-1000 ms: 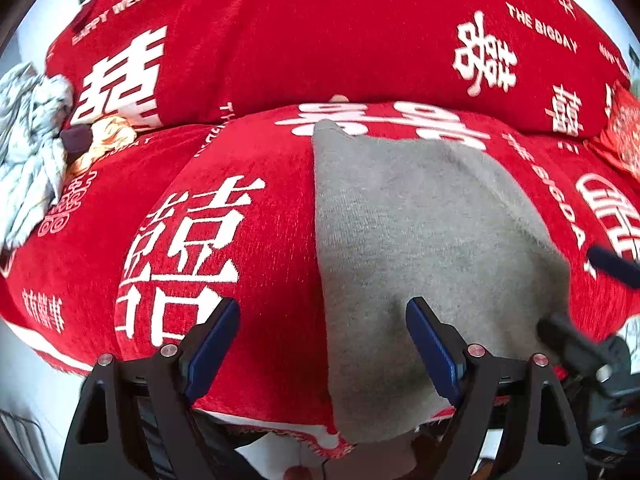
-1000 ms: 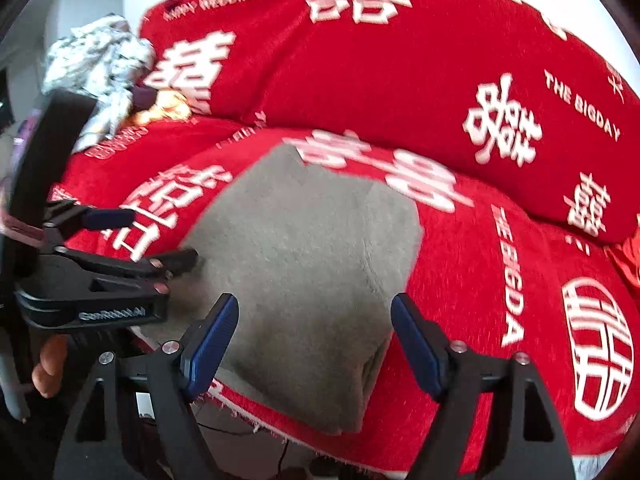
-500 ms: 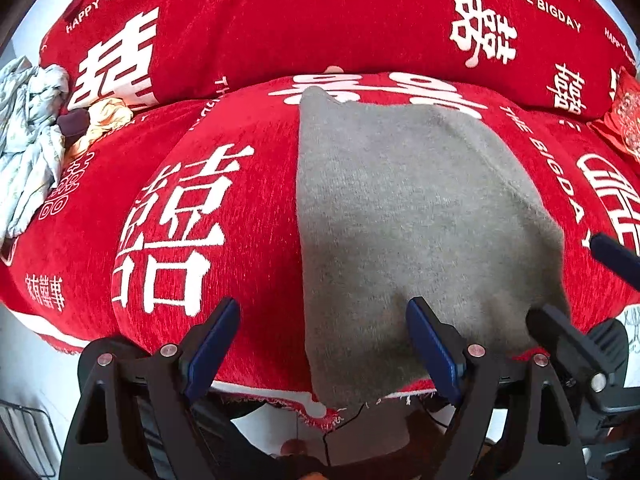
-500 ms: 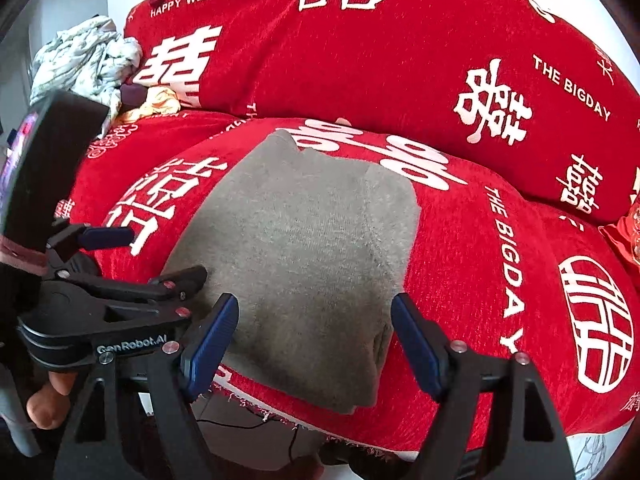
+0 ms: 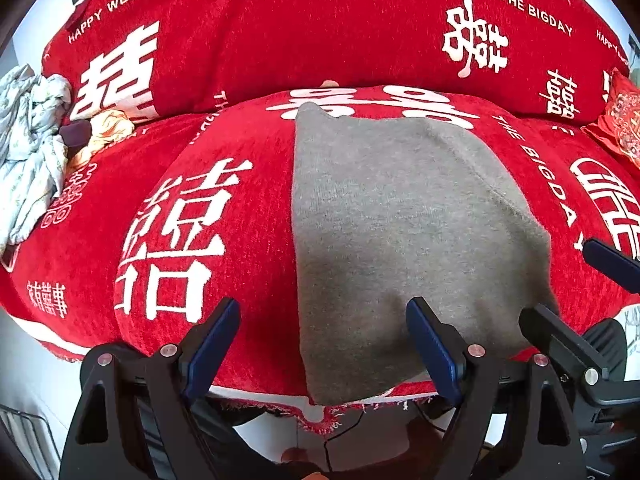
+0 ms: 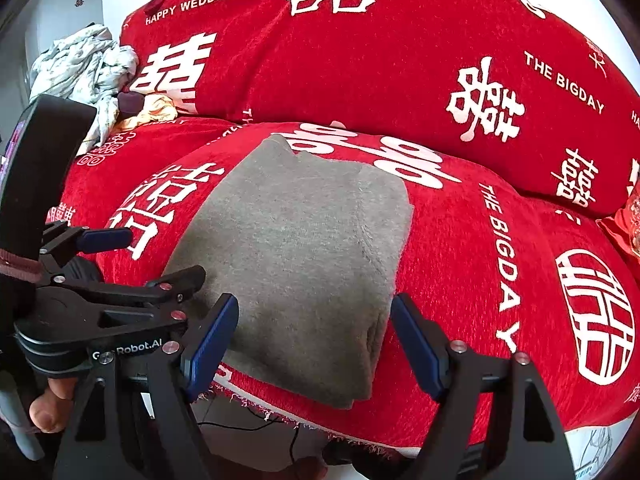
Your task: Fold small clothes
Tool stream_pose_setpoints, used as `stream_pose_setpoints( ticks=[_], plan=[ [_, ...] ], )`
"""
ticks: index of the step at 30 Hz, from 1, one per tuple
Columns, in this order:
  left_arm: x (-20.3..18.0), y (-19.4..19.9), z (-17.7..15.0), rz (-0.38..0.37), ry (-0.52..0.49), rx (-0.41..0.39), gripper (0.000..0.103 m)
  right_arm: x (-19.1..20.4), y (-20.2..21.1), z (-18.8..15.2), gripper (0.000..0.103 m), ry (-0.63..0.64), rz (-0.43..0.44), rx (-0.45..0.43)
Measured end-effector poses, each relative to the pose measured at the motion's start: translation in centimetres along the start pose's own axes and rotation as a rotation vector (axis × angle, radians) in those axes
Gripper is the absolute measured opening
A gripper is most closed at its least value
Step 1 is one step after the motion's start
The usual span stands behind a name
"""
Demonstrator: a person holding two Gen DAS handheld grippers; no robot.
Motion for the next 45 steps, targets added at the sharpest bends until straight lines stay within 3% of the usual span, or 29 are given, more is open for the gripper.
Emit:
stream_pose_setpoints(
  ticks=[45],
  plan=[
    [0.6, 2.3, -1.2, -0.038, 0.019, -0.040, 0.086, 1.0, 2.3, -1.1, 0.081, 0.012, -0.042, -0.025]
  ],
)
Point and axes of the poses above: each gripper's, at about its wrist camera, not at the fingertips, and y roughly against the way its jaws point, x to its left, z to its top, the point moved 9 cm from there along -y, roughly the way its jaws point, and after that the axes turned 9 degrees about x, right-handed, at the moved point
